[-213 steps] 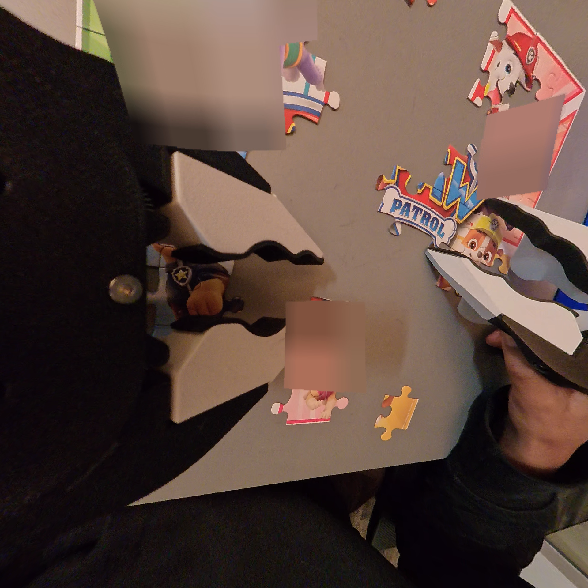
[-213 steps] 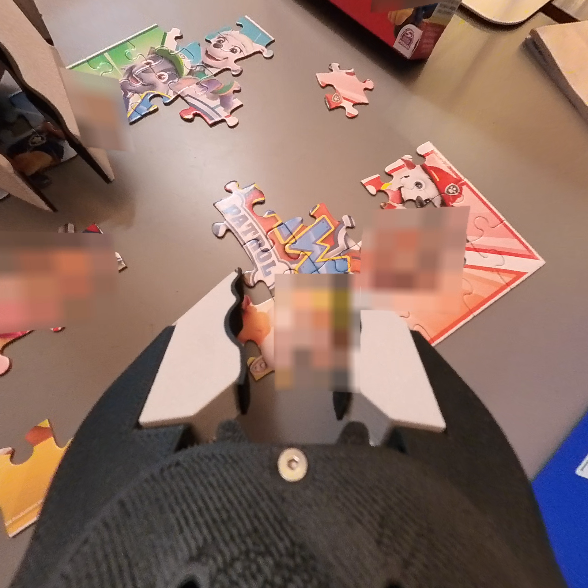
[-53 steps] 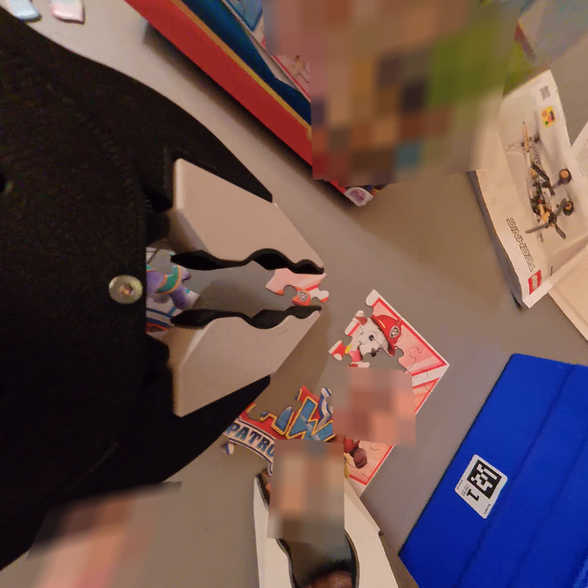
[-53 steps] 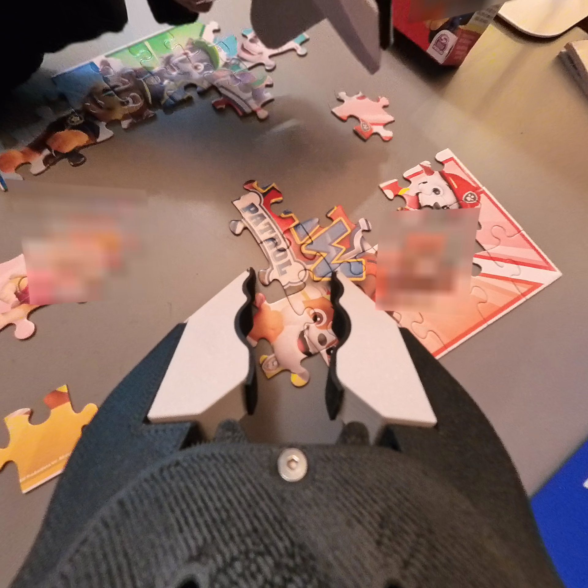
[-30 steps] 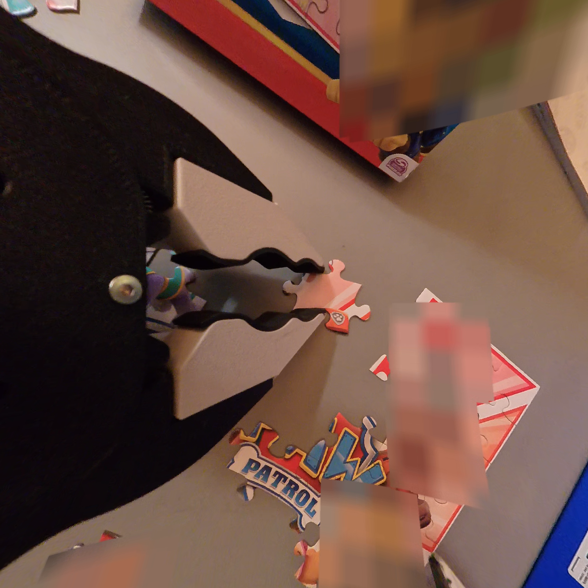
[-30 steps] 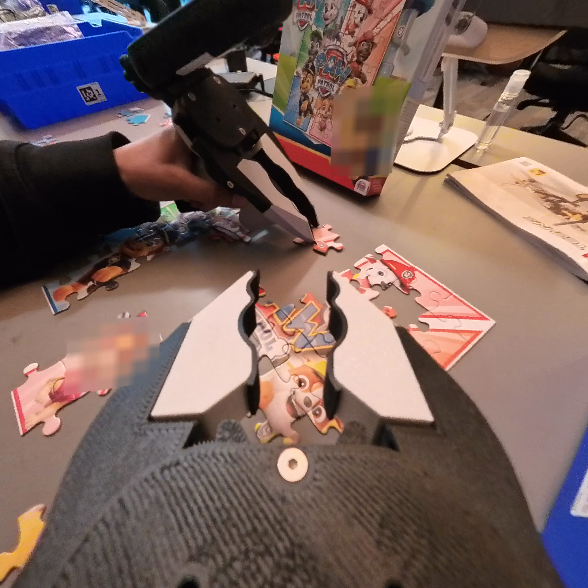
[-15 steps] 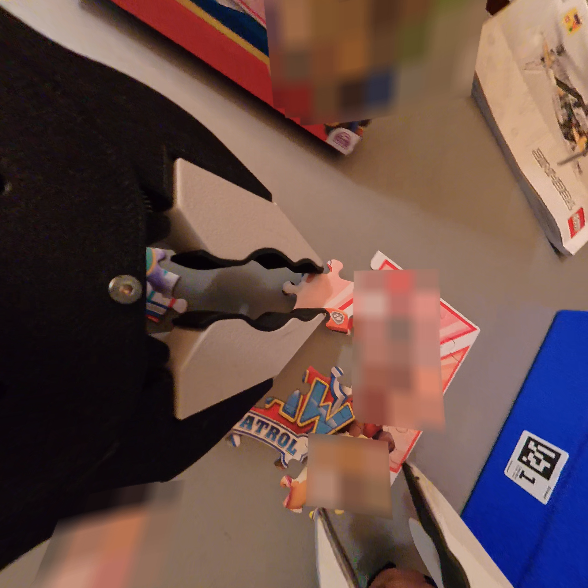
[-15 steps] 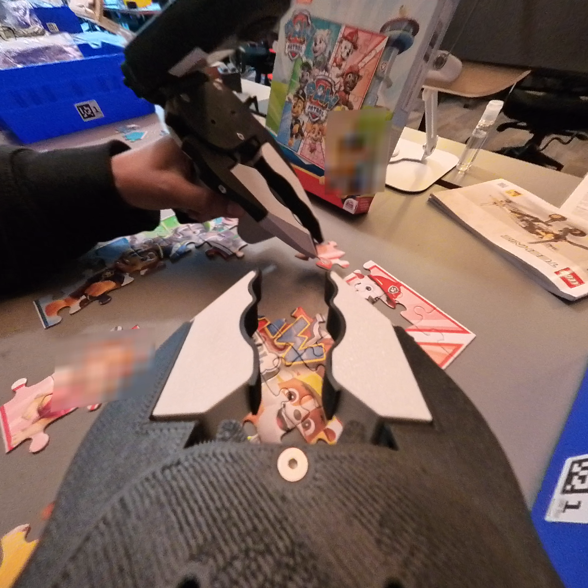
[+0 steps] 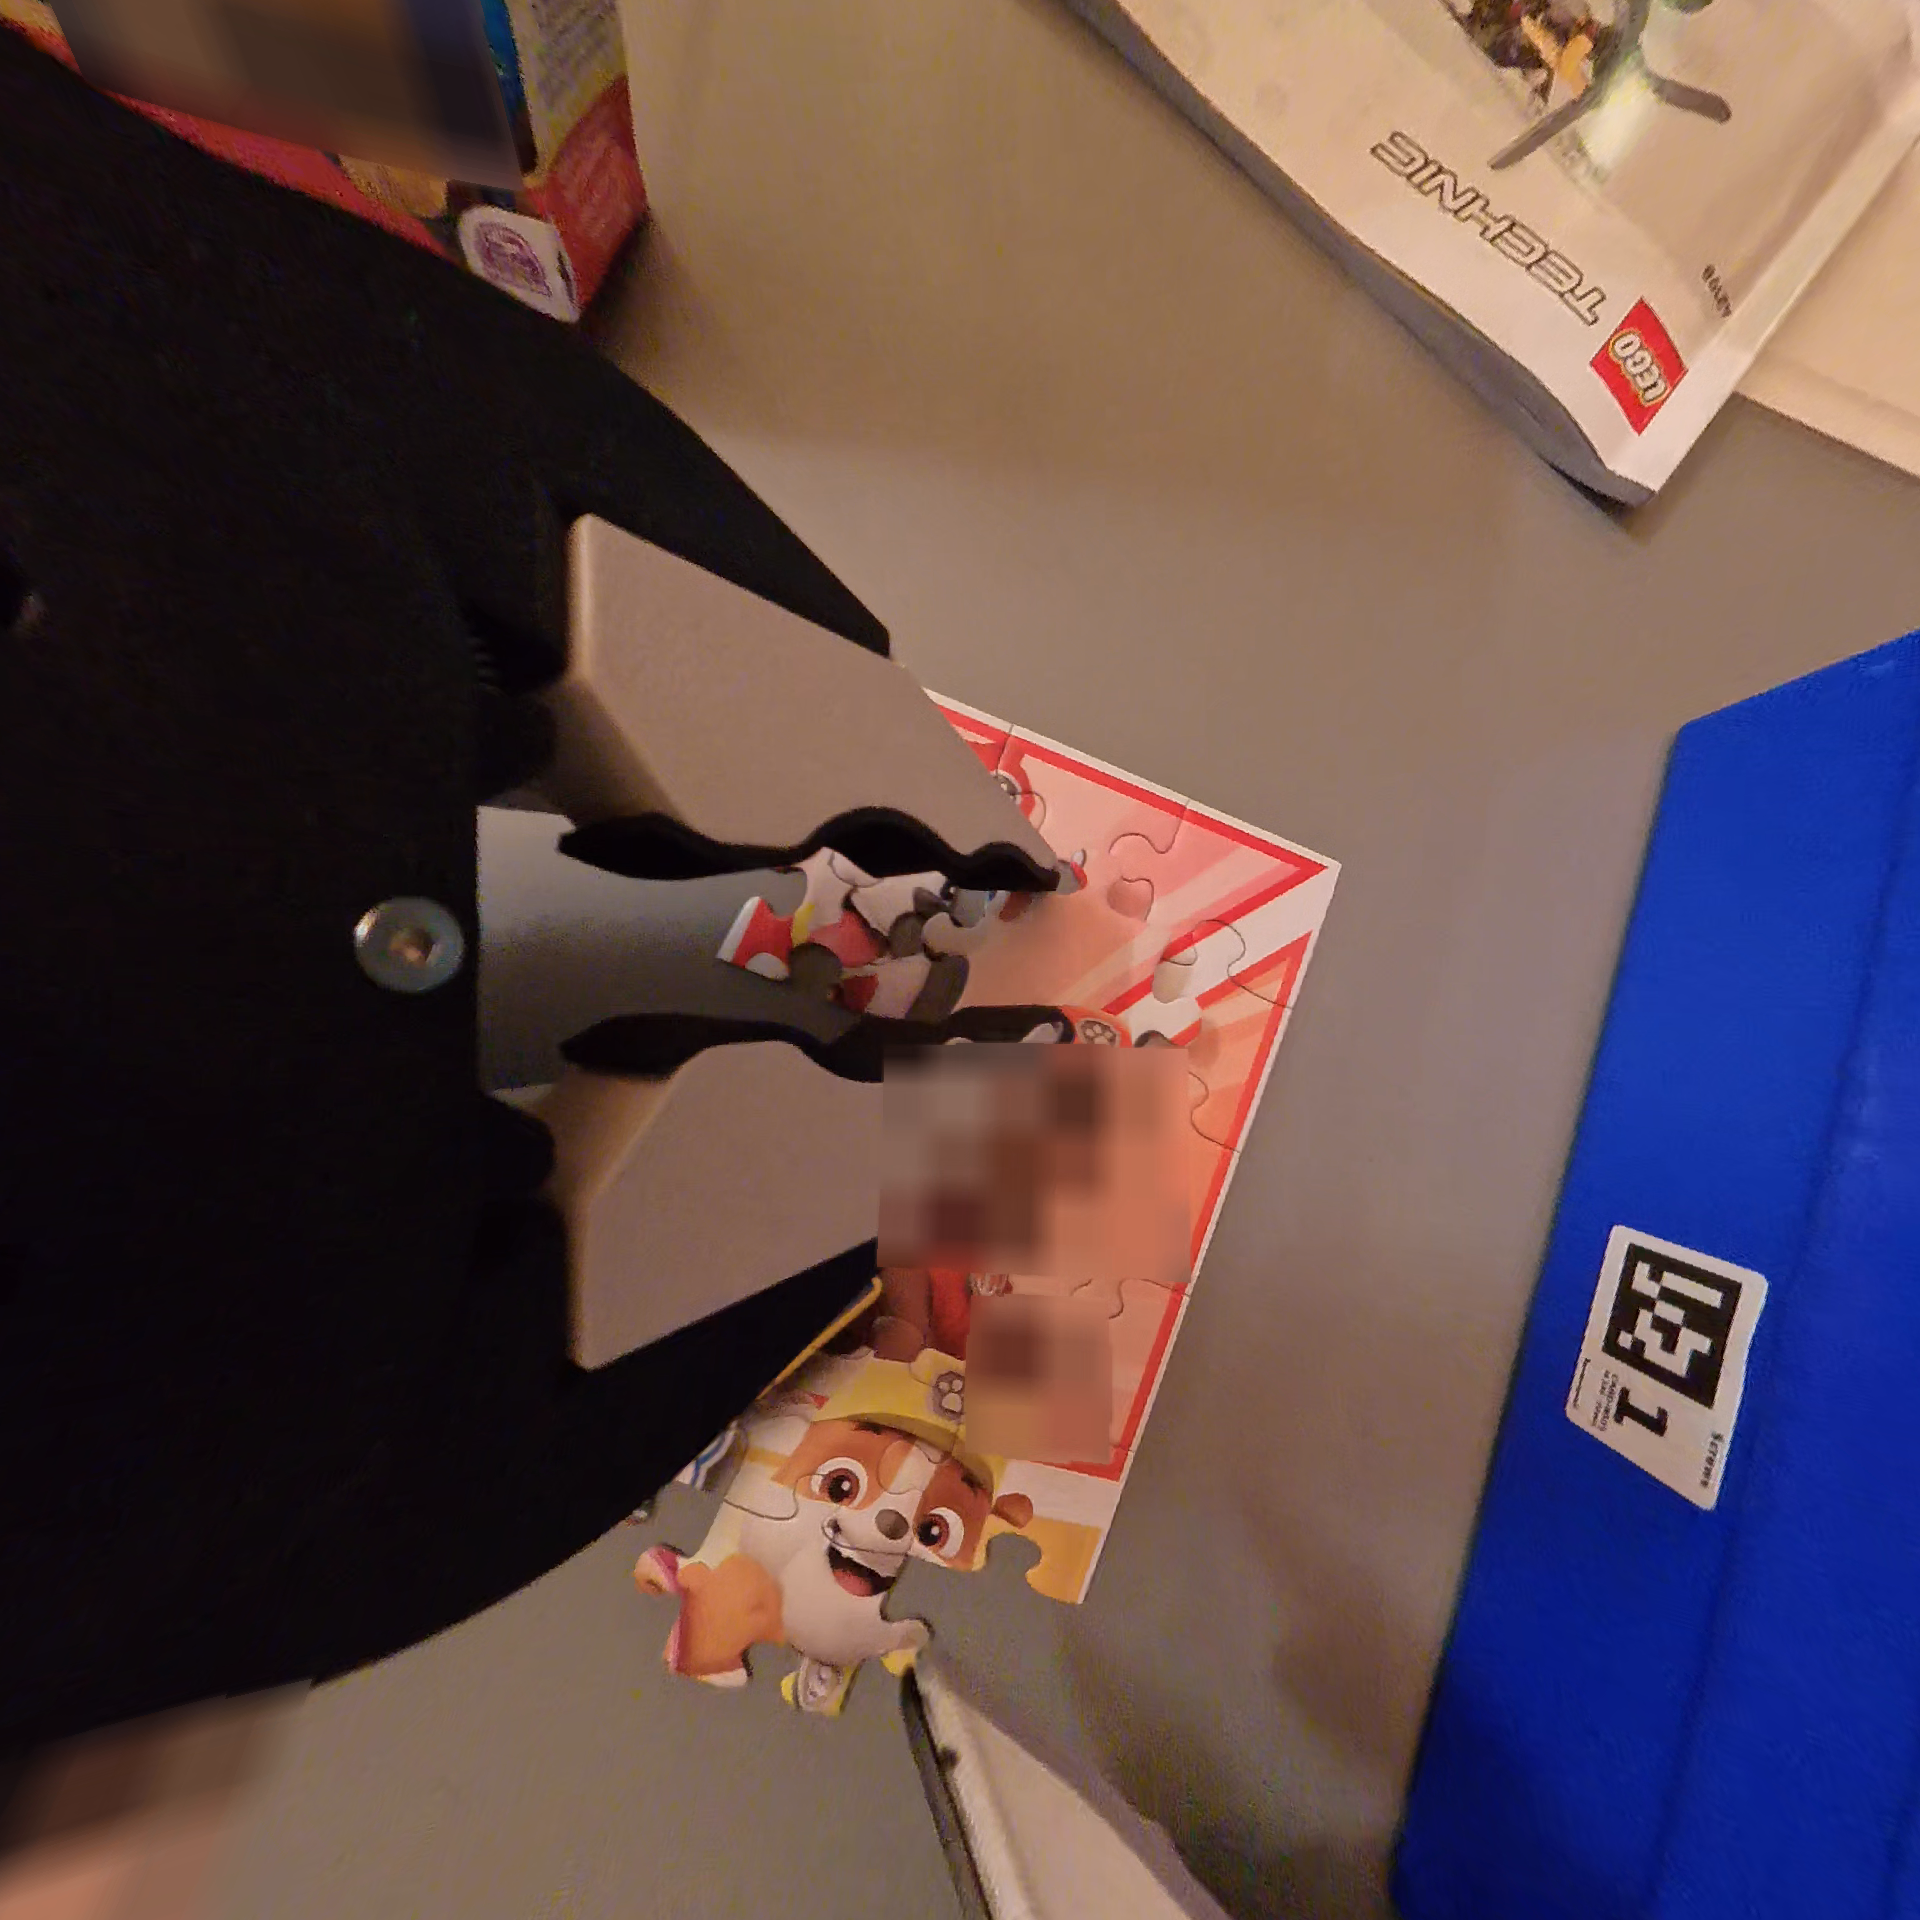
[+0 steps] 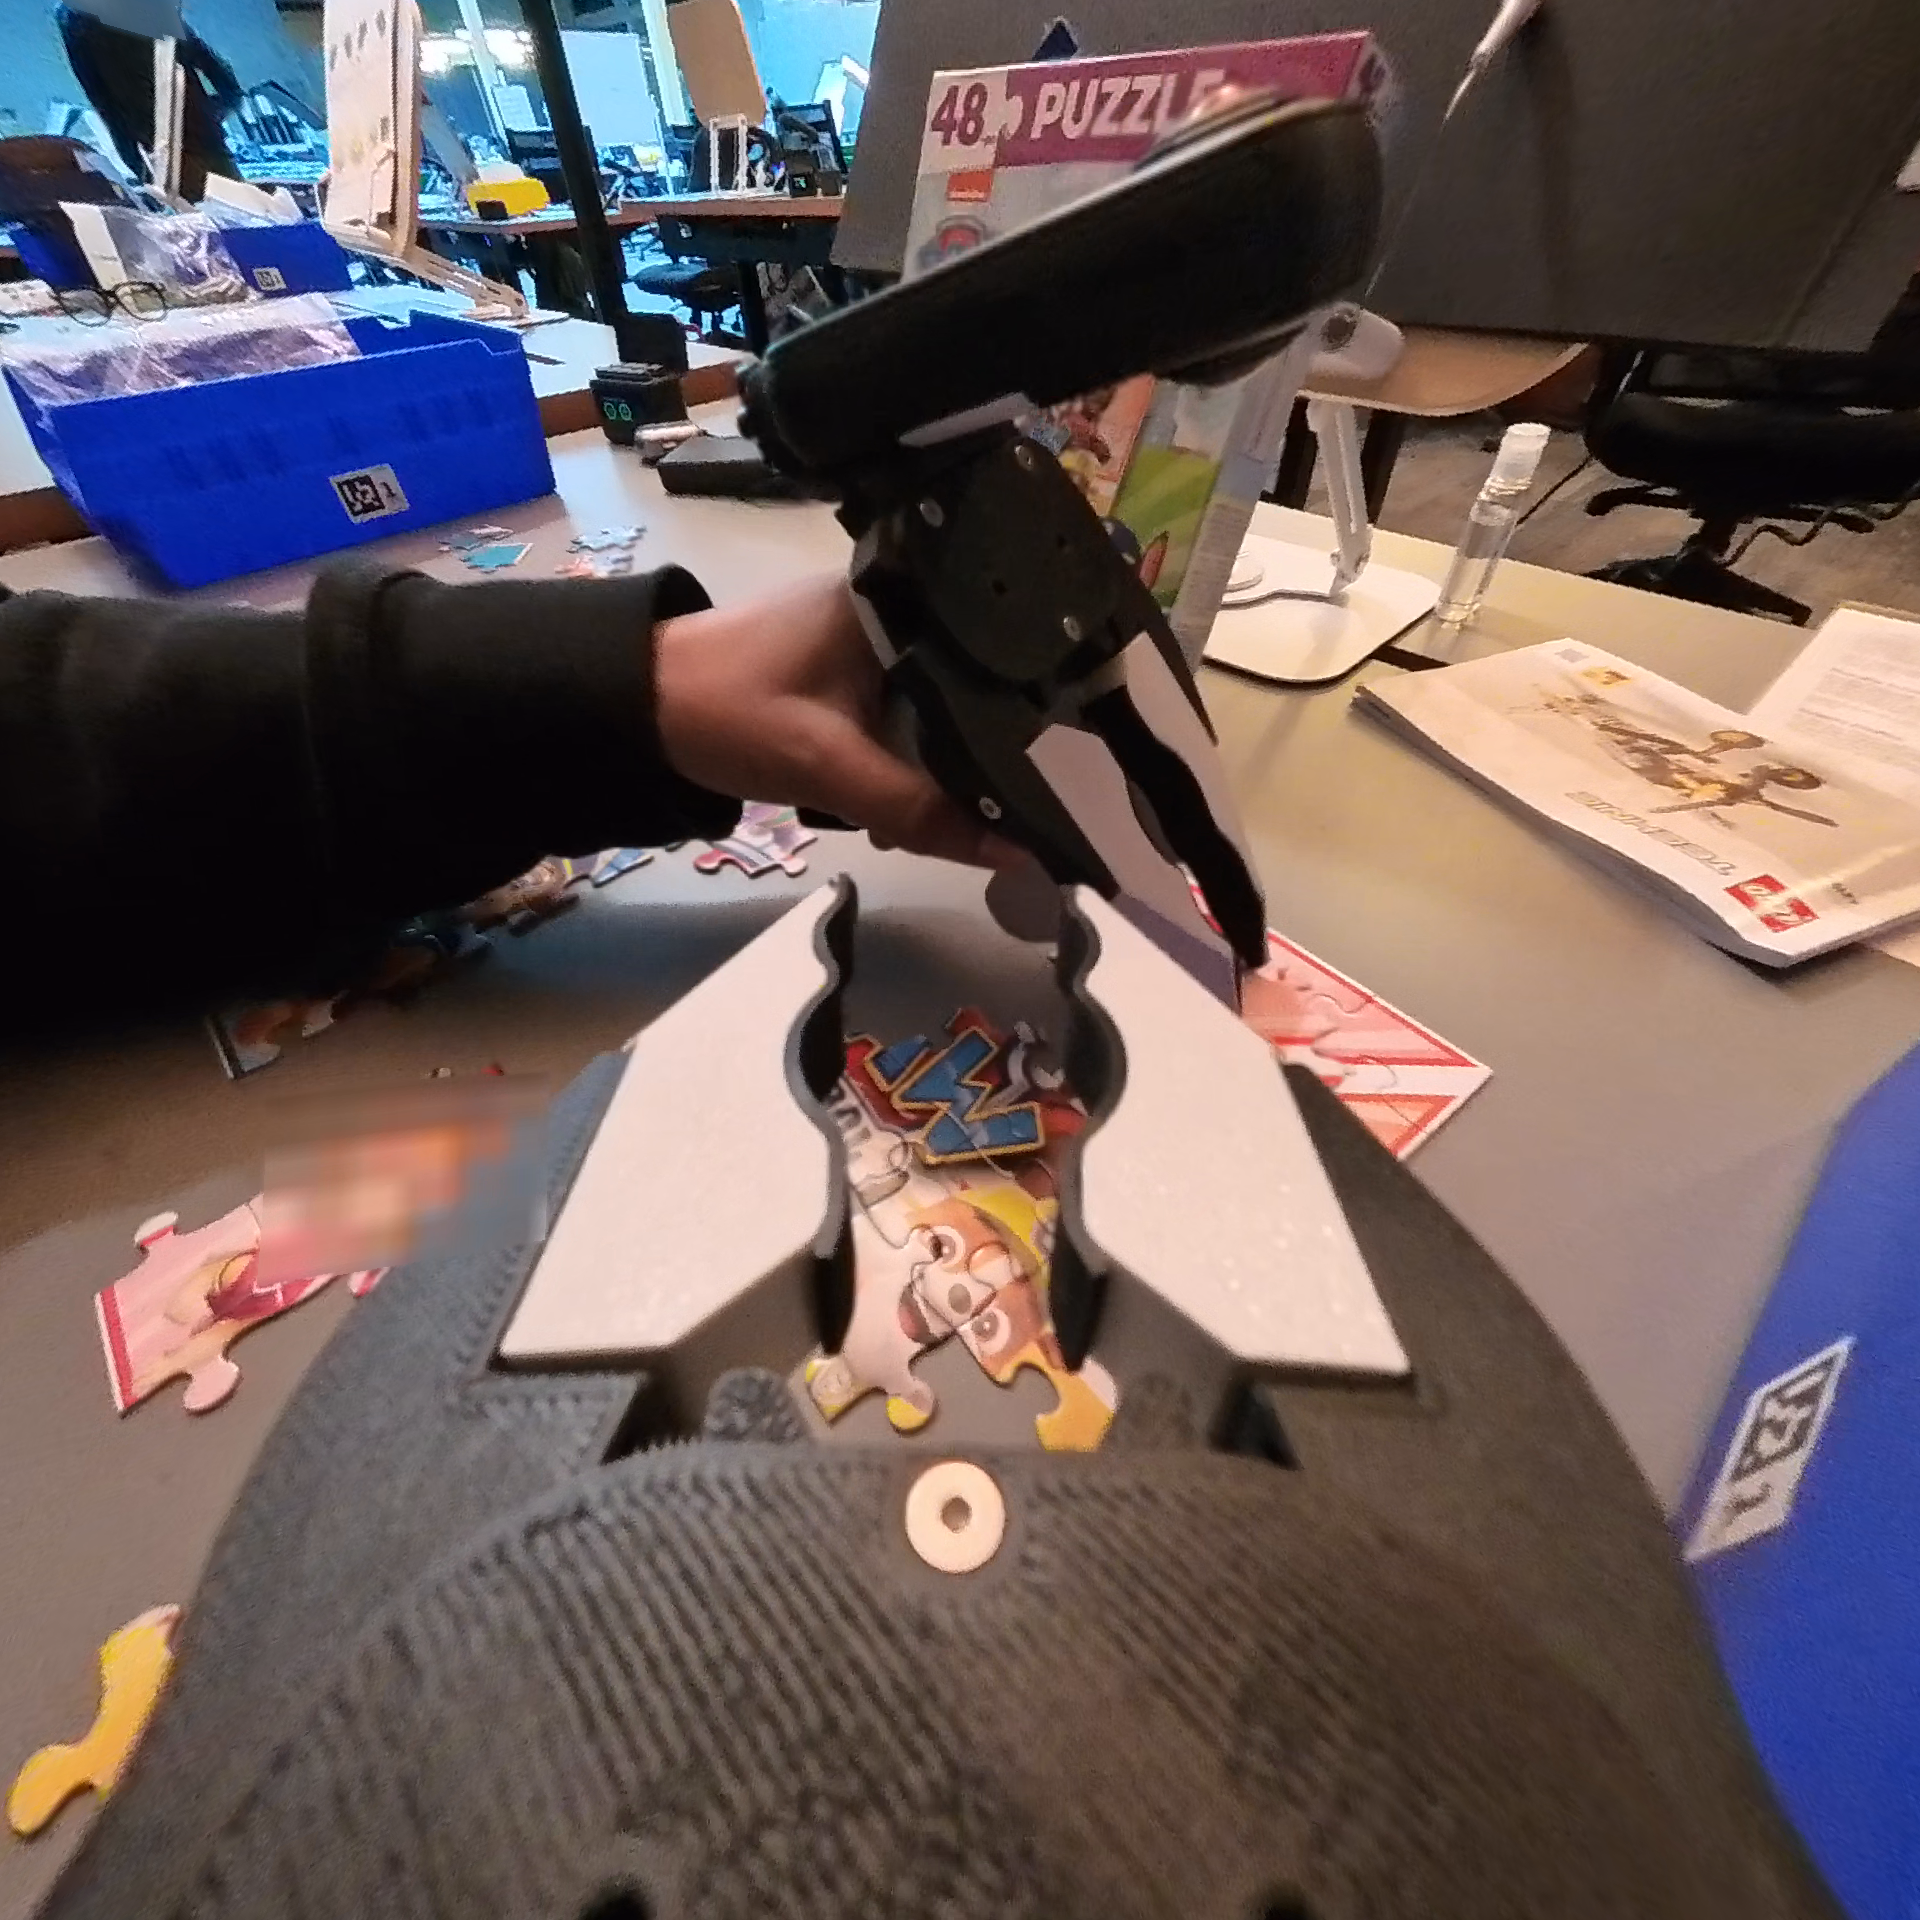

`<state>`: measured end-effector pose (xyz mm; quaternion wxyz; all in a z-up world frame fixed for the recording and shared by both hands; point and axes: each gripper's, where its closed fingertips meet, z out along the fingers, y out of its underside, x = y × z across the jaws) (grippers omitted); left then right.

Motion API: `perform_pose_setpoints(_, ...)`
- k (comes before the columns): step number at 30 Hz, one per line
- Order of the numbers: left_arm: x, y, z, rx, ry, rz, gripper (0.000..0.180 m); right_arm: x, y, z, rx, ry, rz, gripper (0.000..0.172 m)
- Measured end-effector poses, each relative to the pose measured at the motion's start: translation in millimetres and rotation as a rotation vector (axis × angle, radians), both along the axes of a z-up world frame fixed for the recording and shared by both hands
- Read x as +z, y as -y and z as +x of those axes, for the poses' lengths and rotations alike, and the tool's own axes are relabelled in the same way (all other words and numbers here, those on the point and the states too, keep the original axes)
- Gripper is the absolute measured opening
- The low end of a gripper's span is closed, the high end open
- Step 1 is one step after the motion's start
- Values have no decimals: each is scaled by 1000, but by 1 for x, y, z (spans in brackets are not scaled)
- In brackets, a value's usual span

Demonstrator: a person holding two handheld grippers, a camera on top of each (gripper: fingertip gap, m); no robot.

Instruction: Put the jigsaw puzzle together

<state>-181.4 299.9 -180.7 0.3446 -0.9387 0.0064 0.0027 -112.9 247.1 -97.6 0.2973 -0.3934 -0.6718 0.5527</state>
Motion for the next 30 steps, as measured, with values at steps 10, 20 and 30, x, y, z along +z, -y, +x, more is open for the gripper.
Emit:
perform_pose_setpoints(10, -6, 1, 2, 5, 16, -32, 20, -4, -1, -1, -5, 17, 5, 37)
perform_pose_setpoints(20, -9, 3, 3, -15, -1, -54, 21, -4, -2, -2, -11, 25, -5, 37)
perform_pose_setpoints(30, -11, 4, 1, -7, 0, -58, 22, -7, -3, -2, -12, 41, -11, 38)
